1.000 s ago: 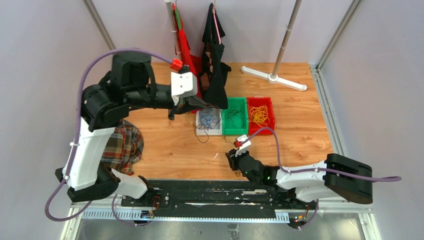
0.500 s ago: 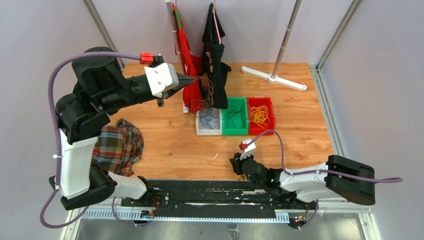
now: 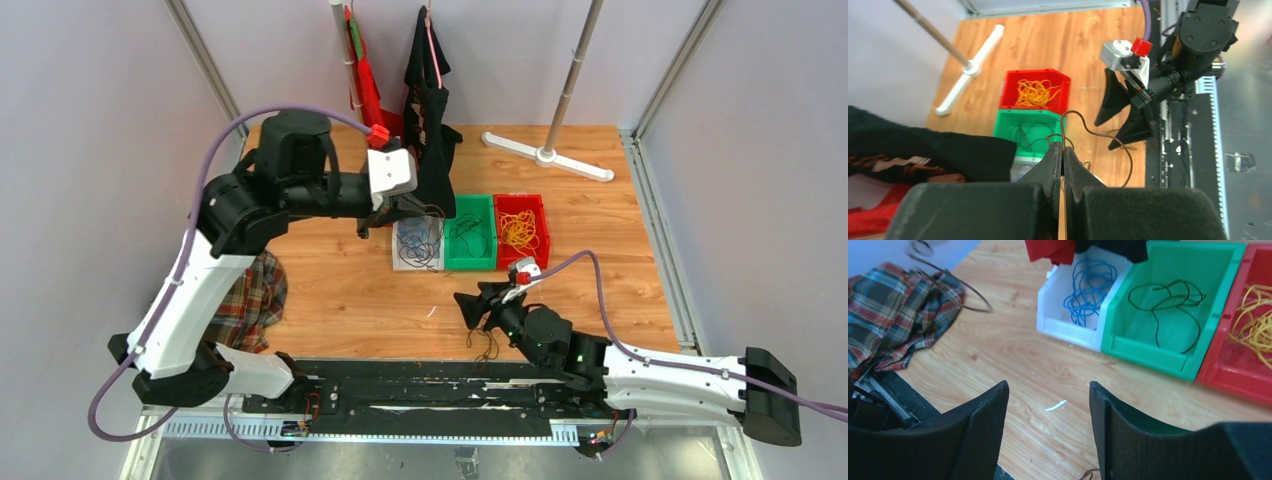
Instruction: Untangle the cables
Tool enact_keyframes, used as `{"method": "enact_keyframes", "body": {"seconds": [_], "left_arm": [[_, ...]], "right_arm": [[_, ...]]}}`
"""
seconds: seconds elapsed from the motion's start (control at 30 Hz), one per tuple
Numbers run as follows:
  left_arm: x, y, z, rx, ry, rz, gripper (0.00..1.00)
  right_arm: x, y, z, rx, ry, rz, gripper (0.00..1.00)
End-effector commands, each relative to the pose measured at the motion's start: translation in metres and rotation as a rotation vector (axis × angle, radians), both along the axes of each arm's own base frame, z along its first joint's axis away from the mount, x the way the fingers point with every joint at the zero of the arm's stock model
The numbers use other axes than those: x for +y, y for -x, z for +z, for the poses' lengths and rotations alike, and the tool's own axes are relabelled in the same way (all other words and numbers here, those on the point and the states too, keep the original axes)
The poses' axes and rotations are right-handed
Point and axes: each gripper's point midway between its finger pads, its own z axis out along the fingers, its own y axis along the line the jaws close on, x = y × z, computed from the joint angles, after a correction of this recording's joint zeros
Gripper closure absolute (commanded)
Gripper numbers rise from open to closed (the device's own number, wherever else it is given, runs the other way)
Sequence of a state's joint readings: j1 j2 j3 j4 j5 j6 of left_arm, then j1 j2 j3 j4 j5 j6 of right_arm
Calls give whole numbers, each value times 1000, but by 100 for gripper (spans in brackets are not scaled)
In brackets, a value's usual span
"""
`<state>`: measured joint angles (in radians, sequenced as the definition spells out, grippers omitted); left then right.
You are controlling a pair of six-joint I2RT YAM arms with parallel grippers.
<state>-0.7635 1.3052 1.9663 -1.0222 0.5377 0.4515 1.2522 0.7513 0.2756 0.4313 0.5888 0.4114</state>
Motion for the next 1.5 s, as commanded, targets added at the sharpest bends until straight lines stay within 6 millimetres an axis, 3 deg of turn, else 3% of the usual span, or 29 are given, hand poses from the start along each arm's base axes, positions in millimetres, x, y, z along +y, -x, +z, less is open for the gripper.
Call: {"method": "enact_keyframes", "body": {"seconds": [0.0,0.27,0.47,0.53,0.7,0.8,0.93,1.23,1.47], "left_arm": [[-21,10,-14,89,7,-111,100],[-37,11,-22,146,0,-174,100],[-39,26,-16,188,26,-238,100],[-39,34,-12,219,42,-265,100],[-30,49,0,213,73,-292,100],[-24,56,7,199,89,-291,100],[-15,64,21,159,115,-291,100],[-6,65,43,72,152,-266,100],[-13,53,39,59,136,-246,100]], "right_arm": [[-6,-7,30,-78,-1,-29,39],[6,-9,73,-183,-35,13,37],[3,-26,90,-214,-4,-46,42],[2,-33,91,-206,-3,-65,51],[-4,-38,91,-183,-45,-76,86],[-11,-37,86,-168,-47,-85,99],[-23,-34,69,-136,-11,-98,99],[-64,-34,5,-37,32,-209,100],[-68,-32,0,-26,27,-207,99]]}}
